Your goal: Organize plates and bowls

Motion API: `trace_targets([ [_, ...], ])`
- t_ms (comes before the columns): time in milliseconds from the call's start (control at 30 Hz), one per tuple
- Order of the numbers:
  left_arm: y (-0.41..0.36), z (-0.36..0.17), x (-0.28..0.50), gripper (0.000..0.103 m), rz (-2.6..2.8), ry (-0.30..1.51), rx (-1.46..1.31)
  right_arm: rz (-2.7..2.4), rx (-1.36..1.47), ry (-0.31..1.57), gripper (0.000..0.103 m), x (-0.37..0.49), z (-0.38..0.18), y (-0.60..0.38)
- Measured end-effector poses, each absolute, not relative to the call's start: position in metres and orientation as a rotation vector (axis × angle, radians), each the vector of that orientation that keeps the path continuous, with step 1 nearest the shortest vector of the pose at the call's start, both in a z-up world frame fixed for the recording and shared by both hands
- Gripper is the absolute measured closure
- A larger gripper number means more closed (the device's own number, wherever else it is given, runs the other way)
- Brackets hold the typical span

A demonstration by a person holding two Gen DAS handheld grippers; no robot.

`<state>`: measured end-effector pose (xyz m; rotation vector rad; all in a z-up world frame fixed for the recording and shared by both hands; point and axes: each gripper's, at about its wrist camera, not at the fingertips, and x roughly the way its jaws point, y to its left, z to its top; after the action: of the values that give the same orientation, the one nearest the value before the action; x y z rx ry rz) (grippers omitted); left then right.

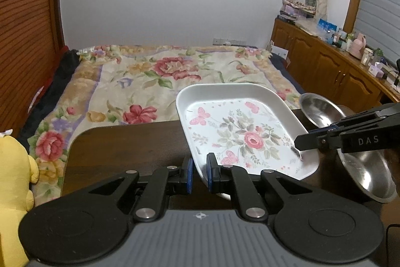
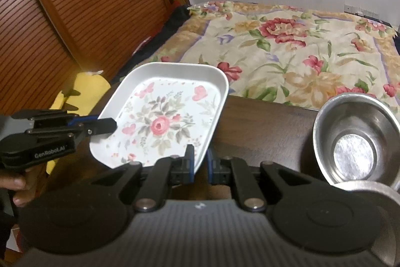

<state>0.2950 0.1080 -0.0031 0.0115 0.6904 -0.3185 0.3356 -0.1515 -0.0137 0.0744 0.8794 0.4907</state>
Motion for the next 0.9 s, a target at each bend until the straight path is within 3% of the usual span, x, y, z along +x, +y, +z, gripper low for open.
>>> trace_targets([
  [900,0.104,0.042,0.187,0.089,-0.351,0.555,0.064,0.493,0.047,0.725,0.091,0.241,0.035,-0.17],
])
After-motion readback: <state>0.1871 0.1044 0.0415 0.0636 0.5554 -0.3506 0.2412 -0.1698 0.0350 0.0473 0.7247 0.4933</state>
